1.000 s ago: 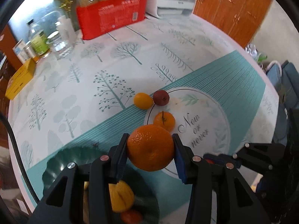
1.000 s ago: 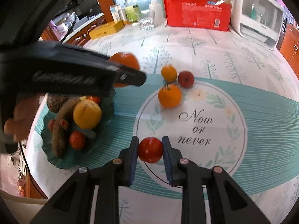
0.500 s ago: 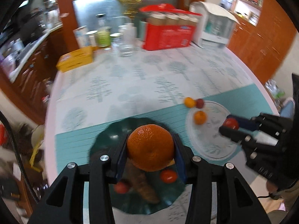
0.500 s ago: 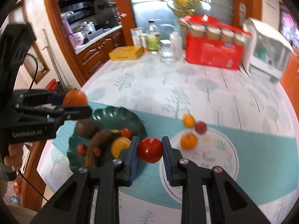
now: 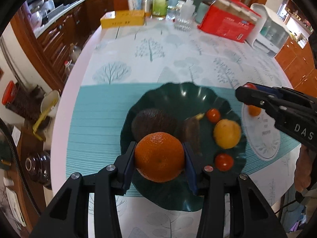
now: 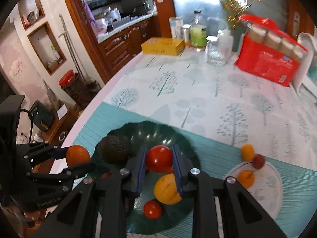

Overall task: Organize fruits
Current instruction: 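Place the orange on the green plate while the right tool places its tomato there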

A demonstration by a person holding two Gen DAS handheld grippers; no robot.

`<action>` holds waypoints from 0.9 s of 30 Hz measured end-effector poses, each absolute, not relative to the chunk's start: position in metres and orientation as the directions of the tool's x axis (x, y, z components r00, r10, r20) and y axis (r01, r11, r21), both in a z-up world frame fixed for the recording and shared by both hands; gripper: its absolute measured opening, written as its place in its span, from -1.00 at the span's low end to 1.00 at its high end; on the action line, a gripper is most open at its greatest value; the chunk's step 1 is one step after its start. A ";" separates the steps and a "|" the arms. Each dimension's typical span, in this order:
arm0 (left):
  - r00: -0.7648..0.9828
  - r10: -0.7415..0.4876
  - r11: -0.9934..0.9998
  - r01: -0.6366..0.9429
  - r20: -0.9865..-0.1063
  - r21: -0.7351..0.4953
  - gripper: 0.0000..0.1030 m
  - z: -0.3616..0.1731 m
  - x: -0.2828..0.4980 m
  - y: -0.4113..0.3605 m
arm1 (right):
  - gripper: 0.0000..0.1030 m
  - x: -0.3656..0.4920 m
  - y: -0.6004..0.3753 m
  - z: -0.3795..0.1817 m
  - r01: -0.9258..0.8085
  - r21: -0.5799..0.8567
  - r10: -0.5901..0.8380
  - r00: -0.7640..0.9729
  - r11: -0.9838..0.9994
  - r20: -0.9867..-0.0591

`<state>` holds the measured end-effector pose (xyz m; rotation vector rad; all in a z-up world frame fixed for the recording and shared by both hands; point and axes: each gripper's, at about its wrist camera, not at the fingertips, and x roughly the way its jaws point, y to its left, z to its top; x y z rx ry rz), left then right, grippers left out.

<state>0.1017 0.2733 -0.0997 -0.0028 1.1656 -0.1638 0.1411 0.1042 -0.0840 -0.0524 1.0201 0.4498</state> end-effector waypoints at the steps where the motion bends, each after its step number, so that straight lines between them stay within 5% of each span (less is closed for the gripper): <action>1: 0.376 -0.134 0.988 0.124 -0.917 -0.094 -0.16 -0.105 0.102 0.273 | -0.52 0.141 0.108 -0.090 -0.391 0.161 0.335 0.430 0.906 -0.839; 27: 0.302 -0.173 0.979 0.161 -0.938 -0.128 -0.06 -0.139 0.108 0.253 | -0.47 0.128 0.134 -0.130 -0.438 0.093 0.276 0.374 0.894 -0.885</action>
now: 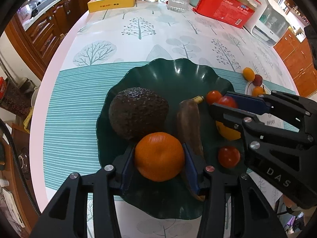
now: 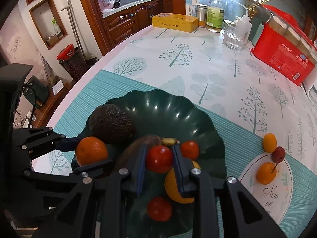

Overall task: Organize fruits
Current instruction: 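Place the orange on the green plate while the right tool places its tomato there, then move both tools back toward the white plate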

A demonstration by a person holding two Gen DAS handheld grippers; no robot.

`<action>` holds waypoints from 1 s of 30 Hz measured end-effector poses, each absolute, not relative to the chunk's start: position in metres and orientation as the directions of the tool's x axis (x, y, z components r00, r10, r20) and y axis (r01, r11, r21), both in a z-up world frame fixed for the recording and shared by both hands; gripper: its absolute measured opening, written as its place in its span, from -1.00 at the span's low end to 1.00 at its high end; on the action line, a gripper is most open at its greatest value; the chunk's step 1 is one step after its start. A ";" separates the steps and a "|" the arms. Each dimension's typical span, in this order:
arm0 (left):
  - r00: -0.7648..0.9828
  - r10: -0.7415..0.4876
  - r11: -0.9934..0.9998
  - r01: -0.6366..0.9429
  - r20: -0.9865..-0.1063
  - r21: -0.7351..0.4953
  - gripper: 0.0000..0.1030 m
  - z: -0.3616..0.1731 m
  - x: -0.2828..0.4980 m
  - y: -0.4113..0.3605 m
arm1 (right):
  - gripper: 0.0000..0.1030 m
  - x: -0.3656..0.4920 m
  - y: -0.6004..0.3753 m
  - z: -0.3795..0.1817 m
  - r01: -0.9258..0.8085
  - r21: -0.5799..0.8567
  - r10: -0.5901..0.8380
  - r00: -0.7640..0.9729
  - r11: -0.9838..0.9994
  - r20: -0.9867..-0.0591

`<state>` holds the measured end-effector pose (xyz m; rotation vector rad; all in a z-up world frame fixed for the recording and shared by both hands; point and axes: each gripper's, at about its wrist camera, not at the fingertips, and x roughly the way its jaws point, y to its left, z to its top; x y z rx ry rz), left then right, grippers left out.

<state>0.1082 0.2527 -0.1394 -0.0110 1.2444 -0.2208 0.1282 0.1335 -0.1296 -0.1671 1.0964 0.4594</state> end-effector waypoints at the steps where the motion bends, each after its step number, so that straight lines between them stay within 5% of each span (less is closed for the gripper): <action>1: 0.301 -0.179 0.978 0.162 -0.937 -0.134 -0.02 -0.138 0.108 0.252 | -0.47 0.127 0.133 -0.129 -0.436 0.094 0.275 0.375 0.895 -0.885; 9: 0.326 -0.170 0.978 0.175 -0.930 -0.118 0.44 -0.127 0.099 0.245 | -0.28 0.120 0.123 -0.119 -0.429 0.104 0.290 0.397 0.897 -0.871; 30: 0.341 -0.174 0.968 0.232 -0.924 -0.096 0.52 -0.099 0.077 0.209 | -0.28 0.086 0.071 -0.090 -0.366 0.134 0.305 0.461 0.921 -0.834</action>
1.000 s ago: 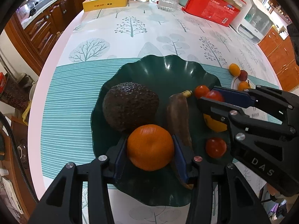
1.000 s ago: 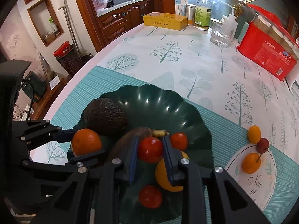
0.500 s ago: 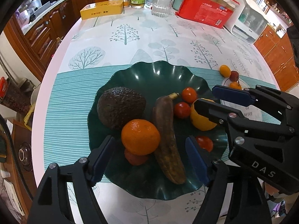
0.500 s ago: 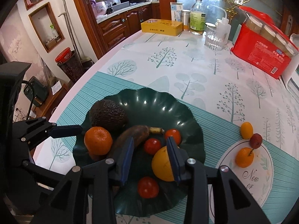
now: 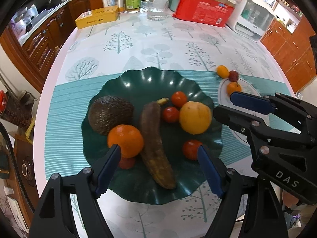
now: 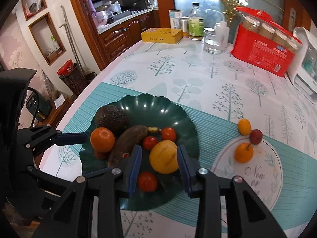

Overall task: Organize fruits
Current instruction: 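Move both tools back toward the white plate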

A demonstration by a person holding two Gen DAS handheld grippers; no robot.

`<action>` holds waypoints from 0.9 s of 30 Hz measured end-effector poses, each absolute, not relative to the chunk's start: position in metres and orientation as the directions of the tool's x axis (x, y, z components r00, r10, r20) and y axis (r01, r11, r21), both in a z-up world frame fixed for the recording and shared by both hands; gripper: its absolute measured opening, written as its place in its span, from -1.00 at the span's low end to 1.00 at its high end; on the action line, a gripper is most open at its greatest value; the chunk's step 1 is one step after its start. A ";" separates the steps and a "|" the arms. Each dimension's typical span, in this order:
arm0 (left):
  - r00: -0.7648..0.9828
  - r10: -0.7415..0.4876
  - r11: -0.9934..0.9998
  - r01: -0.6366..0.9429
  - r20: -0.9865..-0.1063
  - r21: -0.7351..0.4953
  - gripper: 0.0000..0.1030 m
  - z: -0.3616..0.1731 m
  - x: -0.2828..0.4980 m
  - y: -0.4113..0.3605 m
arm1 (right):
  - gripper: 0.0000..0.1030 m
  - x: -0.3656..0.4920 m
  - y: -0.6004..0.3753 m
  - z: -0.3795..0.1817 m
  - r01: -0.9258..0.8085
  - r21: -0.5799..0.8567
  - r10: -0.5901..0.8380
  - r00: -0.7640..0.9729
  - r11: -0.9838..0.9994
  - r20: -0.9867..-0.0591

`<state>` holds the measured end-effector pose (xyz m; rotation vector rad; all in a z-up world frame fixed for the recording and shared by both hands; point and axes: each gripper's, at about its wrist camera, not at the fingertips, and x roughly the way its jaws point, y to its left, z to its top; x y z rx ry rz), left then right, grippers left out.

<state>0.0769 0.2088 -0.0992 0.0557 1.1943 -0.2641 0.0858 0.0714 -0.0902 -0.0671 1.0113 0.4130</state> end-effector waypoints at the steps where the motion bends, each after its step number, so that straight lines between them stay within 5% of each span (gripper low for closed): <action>1: 0.343 -0.174 0.966 0.240 -0.923 -0.093 0.52 -0.097 0.077 0.205 | -0.28 0.084 0.067 -0.089 -0.357 0.135 0.302 0.465 0.924 -0.832; 27: 0.387 -0.166 0.884 0.466 -0.907 0.036 0.63 -0.067 0.186 0.075 | -0.28 0.104 -0.077 -0.100 -0.082 0.177 0.194 0.526 0.981 -0.828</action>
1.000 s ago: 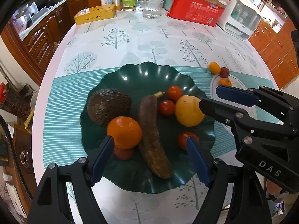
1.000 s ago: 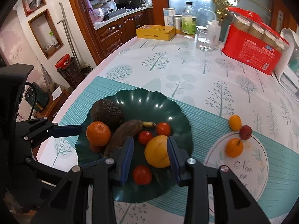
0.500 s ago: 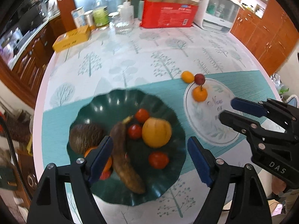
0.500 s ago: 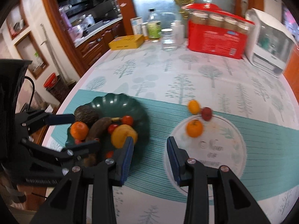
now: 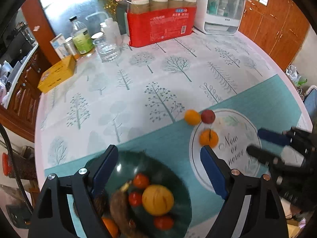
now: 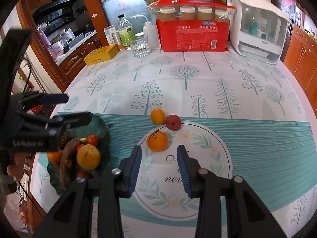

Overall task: Organize fruits
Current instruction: 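Move both tools back toward the white plate, then grasp the small orange with the left tool while the right tool grasps the tangerine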

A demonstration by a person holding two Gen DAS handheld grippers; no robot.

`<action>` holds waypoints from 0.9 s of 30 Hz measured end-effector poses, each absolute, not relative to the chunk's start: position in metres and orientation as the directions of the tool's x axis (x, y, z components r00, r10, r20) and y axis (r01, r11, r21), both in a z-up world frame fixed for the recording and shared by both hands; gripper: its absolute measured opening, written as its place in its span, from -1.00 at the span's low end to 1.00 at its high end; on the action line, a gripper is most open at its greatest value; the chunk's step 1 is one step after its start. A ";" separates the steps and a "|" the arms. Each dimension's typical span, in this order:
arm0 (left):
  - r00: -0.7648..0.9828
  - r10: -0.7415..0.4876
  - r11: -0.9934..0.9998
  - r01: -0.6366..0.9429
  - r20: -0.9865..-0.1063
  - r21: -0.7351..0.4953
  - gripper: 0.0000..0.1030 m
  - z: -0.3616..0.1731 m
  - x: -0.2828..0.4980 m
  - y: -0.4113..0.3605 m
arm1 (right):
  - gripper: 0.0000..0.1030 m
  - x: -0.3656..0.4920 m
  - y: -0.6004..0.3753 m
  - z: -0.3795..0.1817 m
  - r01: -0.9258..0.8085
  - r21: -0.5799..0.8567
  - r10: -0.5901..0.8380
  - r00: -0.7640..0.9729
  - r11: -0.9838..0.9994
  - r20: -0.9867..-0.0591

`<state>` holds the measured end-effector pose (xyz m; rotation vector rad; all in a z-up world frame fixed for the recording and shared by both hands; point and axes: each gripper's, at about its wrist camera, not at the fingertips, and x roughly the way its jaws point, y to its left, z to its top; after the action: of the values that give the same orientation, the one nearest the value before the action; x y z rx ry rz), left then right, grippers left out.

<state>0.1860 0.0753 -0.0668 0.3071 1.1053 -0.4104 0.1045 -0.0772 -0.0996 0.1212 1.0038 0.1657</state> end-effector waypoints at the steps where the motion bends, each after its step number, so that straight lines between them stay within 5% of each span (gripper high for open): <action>1: 0.378 -0.162 0.883 0.467 -0.912 0.037 0.63 -0.071 0.194 0.072 | -0.28 0.109 -0.077 -0.106 -0.085 0.185 0.202 0.518 0.979 -0.831; 13: 0.228 -0.184 0.862 0.506 -0.956 -0.045 0.63 -0.131 0.248 0.037 | -0.28 0.147 -0.061 -0.169 -0.118 0.241 0.268 0.417 0.963 -0.868; 27: 0.177 -0.192 0.844 0.532 -0.965 -0.071 0.61 -0.161 0.258 0.001 | -0.20 0.160 -0.061 -0.182 -0.158 0.249 0.293 0.433 0.956 -0.852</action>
<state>0.2583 0.0014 -0.1612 0.3110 1.2985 -0.5240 0.1603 -0.0610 -0.1820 0.1387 1.0877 0.2820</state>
